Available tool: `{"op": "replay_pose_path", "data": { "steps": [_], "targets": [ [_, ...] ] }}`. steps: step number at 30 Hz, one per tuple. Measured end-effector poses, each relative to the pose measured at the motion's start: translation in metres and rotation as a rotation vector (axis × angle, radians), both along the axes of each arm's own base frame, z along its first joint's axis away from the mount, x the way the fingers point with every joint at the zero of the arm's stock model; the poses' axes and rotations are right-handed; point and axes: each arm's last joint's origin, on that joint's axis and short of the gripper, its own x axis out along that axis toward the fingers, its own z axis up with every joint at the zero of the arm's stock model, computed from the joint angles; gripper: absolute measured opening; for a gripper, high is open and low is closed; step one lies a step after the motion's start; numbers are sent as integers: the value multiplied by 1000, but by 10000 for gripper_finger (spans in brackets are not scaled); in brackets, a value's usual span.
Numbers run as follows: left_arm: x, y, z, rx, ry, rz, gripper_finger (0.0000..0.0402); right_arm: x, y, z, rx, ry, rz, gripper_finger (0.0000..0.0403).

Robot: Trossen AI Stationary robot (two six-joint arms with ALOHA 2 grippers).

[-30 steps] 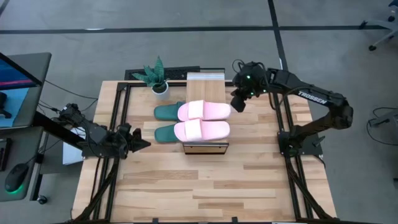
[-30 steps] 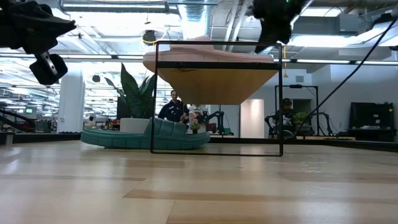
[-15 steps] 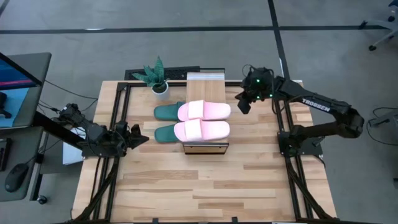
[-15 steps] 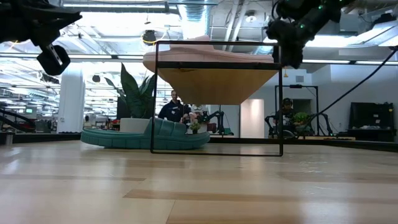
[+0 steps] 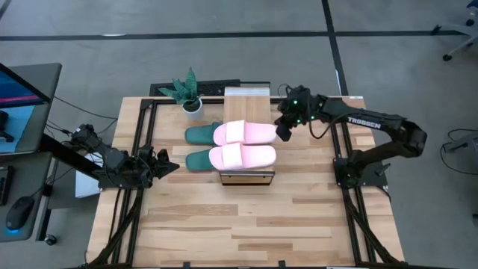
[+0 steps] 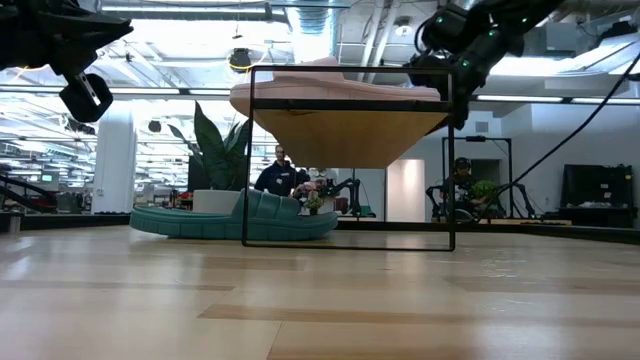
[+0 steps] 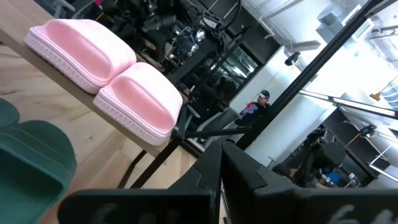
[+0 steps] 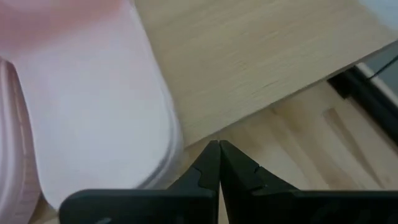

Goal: Pick and place slides into the shelf
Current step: Adjust the top pink slipper on the shelf, then put the bottom green slipper on the shelf

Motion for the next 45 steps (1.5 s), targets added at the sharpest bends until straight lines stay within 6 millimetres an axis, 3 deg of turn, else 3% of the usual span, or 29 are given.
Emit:
{"op": "replay_pose_path", "data": {
  "steps": [18,25,36,45],
  "targets": [
    [0,0,-2,4,21,-2,0,11,25,-2,42,12,55,0],
    [0,0,-2,-4,21,-4,0,5,27,-2,-3,88,-2,0],
    [0,2,-2,-18,29,72,0,-33,6,42,-302,-44,-443,0],
    [0,4,-2,-71,31,134,0,-70,22,82,-379,-254,-541,0]
  ]
}}
